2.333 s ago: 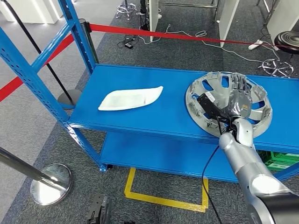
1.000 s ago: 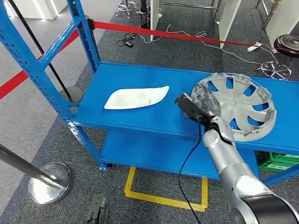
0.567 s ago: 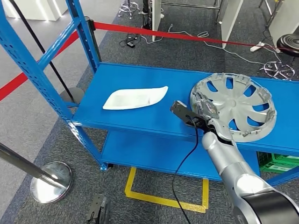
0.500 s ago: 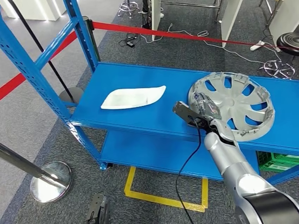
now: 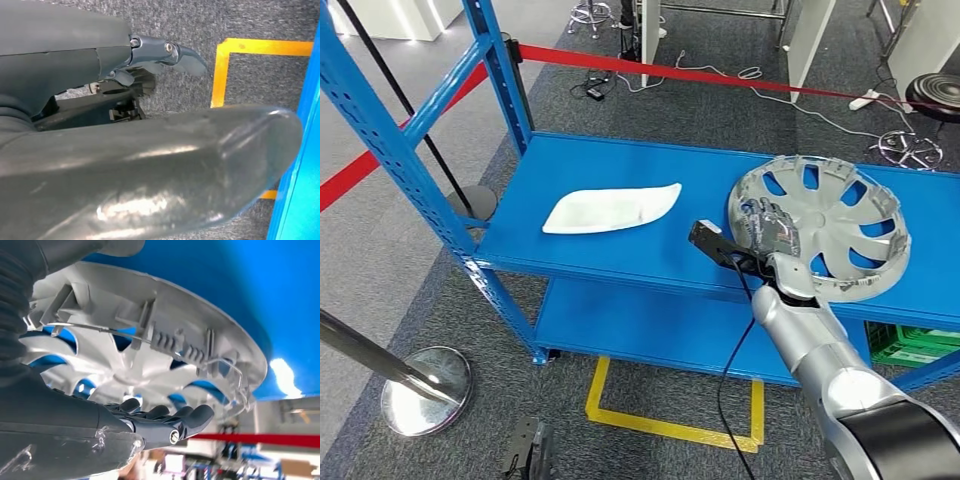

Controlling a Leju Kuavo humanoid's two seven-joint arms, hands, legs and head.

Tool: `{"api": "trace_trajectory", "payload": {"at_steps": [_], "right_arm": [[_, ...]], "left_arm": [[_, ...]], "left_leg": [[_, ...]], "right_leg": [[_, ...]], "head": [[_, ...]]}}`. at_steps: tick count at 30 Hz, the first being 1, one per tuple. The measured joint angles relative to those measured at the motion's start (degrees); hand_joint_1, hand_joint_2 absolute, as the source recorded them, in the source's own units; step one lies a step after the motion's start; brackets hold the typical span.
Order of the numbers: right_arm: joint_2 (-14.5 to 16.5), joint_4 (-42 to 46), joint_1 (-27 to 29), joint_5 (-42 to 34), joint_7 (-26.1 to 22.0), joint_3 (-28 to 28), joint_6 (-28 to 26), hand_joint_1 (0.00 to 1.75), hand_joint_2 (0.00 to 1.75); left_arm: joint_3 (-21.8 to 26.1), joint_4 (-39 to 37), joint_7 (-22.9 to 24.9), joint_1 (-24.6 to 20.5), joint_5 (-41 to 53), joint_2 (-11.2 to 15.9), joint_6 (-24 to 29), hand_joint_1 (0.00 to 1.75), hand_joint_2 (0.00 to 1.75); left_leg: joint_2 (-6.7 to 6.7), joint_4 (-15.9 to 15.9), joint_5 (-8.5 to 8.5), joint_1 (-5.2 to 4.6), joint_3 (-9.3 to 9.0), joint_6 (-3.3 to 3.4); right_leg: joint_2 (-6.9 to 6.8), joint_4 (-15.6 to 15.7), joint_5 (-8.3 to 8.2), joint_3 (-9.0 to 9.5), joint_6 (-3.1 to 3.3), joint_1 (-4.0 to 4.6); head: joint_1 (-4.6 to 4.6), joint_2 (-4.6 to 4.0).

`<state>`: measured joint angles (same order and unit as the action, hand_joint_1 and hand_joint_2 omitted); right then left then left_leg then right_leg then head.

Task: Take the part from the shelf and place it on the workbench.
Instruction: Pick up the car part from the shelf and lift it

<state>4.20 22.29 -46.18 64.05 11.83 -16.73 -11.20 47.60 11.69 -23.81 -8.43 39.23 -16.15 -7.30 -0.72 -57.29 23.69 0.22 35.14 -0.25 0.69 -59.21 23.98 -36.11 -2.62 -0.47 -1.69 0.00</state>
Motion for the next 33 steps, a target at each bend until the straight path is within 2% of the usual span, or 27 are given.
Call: {"api": "trace_trajectory", "payload": {"at_steps": [1,2,4,5,6,7,9,10,11,12,14,16,17,18,20,21,22,23,25,26,27,30,32,33], "right_arm": [[-0.3,0.0,0.0,0.4,0.7,-0.1,-0.9,0.00,1.75],[-0.6,-0.1,-0.1,0.8,1.4,-0.1,-1.6,0.00,1.75],[-1.1,-0.3,-0.1,1.3,2.5,-0.2,-2.1,0.00,1.75],[-1.3,-0.5,-0.1,1.6,3.1,-0.2,-1.6,0.00,1.75],[-1.6,-0.7,0.0,1.8,3.7,-0.2,-0.5,0.00,1.75],[-1.8,-0.9,0.0,2.1,4.4,-0.2,1.2,0.00,1.75],[-2.1,-1.3,-0.4,2.7,5.8,-0.2,5.3,0.00,1.75],[-2.2,-1.5,-0.8,3.1,6.4,-0.2,7.2,0.00,1.75],[-2.2,-1.6,-1.2,3.4,7.0,-0.2,8.8,0.00,1.75],[-2.3,-1.8,-1.5,3.8,7.6,-0.2,10.2,0.00,1.75],[-2.4,-2.1,-2.3,4.5,9.2,-0.2,12.7,0.00,1.75],[-2.6,-2.4,-3.0,5.1,10.7,-0.2,14.6,0.00,1.75],[-2.7,-2.5,-3.3,5.2,11.3,-0.1,15.4,0.00,1.75],[-2.9,-2.7,-3.5,5.4,11.8,0.0,15.9,0.00,1.75],[-3.2,-3.0,-3.7,5.5,12.5,0.1,16.6,0.00,1.75],[-3.3,-3.2,-3.7,5.5,12.7,0.1,17.0,0.00,1.75],[-3.5,-3.3,-3.7,5.5,12.9,0.2,17.3,0.00,1.75],[-3.6,-3.4,-3.8,5.4,13.1,0.4,17.6,0.00,1.75],[-3.8,-3.6,-3.9,5.4,13.4,0.7,18.2,0.00,1.75],[-4.0,-3.7,-4.0,5.4,13.5,0.8,18.3,0.00,1.75],[-4.2,-3.7,-4.0,5.4,13.6,0.9,18.4,0.00,1.75],[-4.5,-4.0,-3.9,5.4,13.6,1.0,18.5,0.00,1.75],[-4.8,-4.2,-3.8,5.4,13.6,1.1,18.5,0.00,1.75],[-4.9,-4.3,-3.7,5.4,13.6,1.2,18.6,0.00,1.75]], "left_arm": [[0.0,0.0,0.1,0.0,0.0,0.0,0.1,0.00,0.00],[0.0,0.0,0.1,0.0,0.0,-0.1,0.1,0.00,0.00],[0.0,0.0,0.2,-0.1,0.0,-0.1,0.2,0.00,0.00],[0.0,0.0,0.2,-0.1,0.0,-0.1,0.2,0.00,0.00],[0.0,0.0,0.2,-0.1,0.0,-0.1,0.2,0.00,0.00],[0.0,0.0,0.2,-0.1,0.0,-0.1,0.2,0.00,0.00],[-0.1,0.0,0.3,-0.1,0.0,-0.2,0.2,0.00,0.00],[-0.1,0.0,0.3,-0.1,0.0,-0.2,0.2,0.00,0.00],[-0.2,0.0,0.3,-0.2,0.0,-0.2,0.2,0.00,0.00],[-0.2,0.0,0.4,-0.2,0.0,-0.1,0.2,0.00,0.00],[-0.4,0.0,0.5,-0.2,0.0,-0.1,0.2,0.00,0.00],[-0.5,0.0,0.5,-0.3,-0.1,-0.1,0.3,0.00,0.00],[-0.6,0.0,0.5,-0.3,-0.1,-0.1,0.3,0.00,0.00],[-0.6,0.0,0.5,-0.3,-0.1,-0.1,0.3,0.00,0.00],[-0.6,0.0,0.6,-0.2,-0.1,0.0,0.3,0.00,0.00],[-0.6,0.0,0.6,-0.2,-0.1,0.0,0.3,0.00,0.00],[-0.6,0.0,0.7,-0.2,-0.1,0.0,0.3,0.00,0.00],[-0.6,0.0,0.7,-0.2,-0.1,0.1,0.4,0.00,0.00],[-0.6,0.0,0.8,-0.3,0.0,0.1,0.4,0.00,0.00],[-0.6,0.0,0.8,-0.3,0.0,0.0,0.5,0.00,0.00],[-0.6,0.0,0.8,-0.3,0.0,0.0,0.5,0.00,0.00],[-0.7,0.0,0.9,-0.3,0.0,-0.1,0.5,0.00,0.00],[-0.7,0.0,0.9,-0.3,0.0,-0.1,0.4,0.00,0.00],[-0.7,0.0,0.9,-0.3,0.0,-0.1,0.4,0.00,0.00]], "left_leg": [[0.01,0.1,-0.09,0.10,-0.04,0.35],[0.02,0.2,-0.15,0.20,-0.08,0.62],[0.04,0.2,-0.10,0.20,-0.09,0.90],[0.04,0.2,-0.08,0.19,-0.10,0.95],[0.02,0.2,-0.06,0.19,-0.14,0.98],[-0.02,0.2,-0.02,0.20,-0.20,0.96],[-0.08,0.1,0.15,0.20,-0.43,0.70],[-0.08,0.0,0.29,0.08,-0.45,0.45],[-0.08,-0.1,0.36,-0.04,-0.46,0.18],[-0.07,-0.1,0.37,-0.16,-0.46,-0.08],[-0.05,0.0,0.31,-0.15,-0.56,-0.56],[0.04,-1.0,1.29,-0.04,-0.29,-1.15],[0.09,-2.9,2.63,0.00,0.55,-1.45],[0.12,-6.2,4.45,0.05,2.00,-1.67],[0.13,-14.0,7.87,0.15,5.62,-1.93],[0.13,-16.3,8.40,0.18,6.67,-1.96],[0.13,-16.5,7.81,0.20,6.66,-1.95],[0.13,-14.4,6.29,0.25,5.47,-1.92],[0.23,-6.6,2.95,0.41,1.18,-1.97],[0.17,-3.3,2.01,0.47,-0.53,-1.83],[0.11,-1.3,1.69,0.48,-1.51,-1.63],[-0.05,-0.4,1.49,0.40,-1.63,-0.36],[0.03,-0.2,1.13,0.53,-1.62,0.47],[0.07,-0.1,1.02,0.55,-1.58,0.78]], "right_leg": [[-0.06,-1.2,0.87,-0.58,-0.28,-0.03],[-0.12,-3.7,2.29,-1.74,-0.49,-0.04],[-0.18,-11.3,5.85,-5.22,-0.76,-0.03],[-0.19,-14.5,6.90,-6.78,-0.83,-0.04],[-0.19,-15.9,6.93,-7.53,-0.86,-0.04],[-0.21,-15.0,5.83,-7.22,-0.85,-0.06],[-0.28,-7.8,1.83,-3.93,-0.81,-0.15],[-0.27,-4.0,0.43,-2.05,-0.73,-0.17],[-0.22,-1.4,-0.34,-0.74,-0.55,-0.18],[-0.16,-0.2,-0.40,-0.11,-0.29,-0.12],[-0.05,-0.1,-0.31,0.16,0.50,0.02],[-0.08,0.0,-0.37,0.37,1.23,-0.08],[-0.12,0.1,-0.43,0.45,1.53,-0.21],[-0.16,0.1,-0.46,0.44,1.73,-0.26],[-0.22,0.1,-0.54,0.31,1.94,-0.28],[-0.21,0.1,-0.60,0.27,1.94,-0.29],[-0.18,0.1,-0.66,0.26,1.90,-0.32],[-0.15,0.1,-0.73,0.29,1.79,-0.36],[-0.07,0.0,-0.84,0.23,1.31,-0.34],[-0.02,0.0,-0.93,0.11,0.96,-0.26],[0.02,0.0,-1.05,-0.01,0.58,-0.16],[0.06,0.6,-1.39,-0.07,-0.45,-0.22],[-0.09,-1.8,0.26,-1.19,-0.95,-0.32],[-0.18,-4.8,1.98,-2.54,-1.12,-0.35]], "head": [[0.15,0.00],[0.25,0.00],[0.49,0.00],[0.50,0.00],[0.54,0.00],[0.55,0.00],[0.55,0.00],[0.54,0.00],[0.48,0.00],[0.39,0.00],[0.26,0.00],[0.13,0.00],[0.02,0.00],[-0.08,0.00],[-0.16,0.00],[-0.17,0.00],[-0.17,0.00],[-0.15,0.00],[-0.21,0.00],[-0.21,0.00],[-0.22,0.00],[-0.13,0.00],[0.08,0.00],[0.21,0.00]]}}
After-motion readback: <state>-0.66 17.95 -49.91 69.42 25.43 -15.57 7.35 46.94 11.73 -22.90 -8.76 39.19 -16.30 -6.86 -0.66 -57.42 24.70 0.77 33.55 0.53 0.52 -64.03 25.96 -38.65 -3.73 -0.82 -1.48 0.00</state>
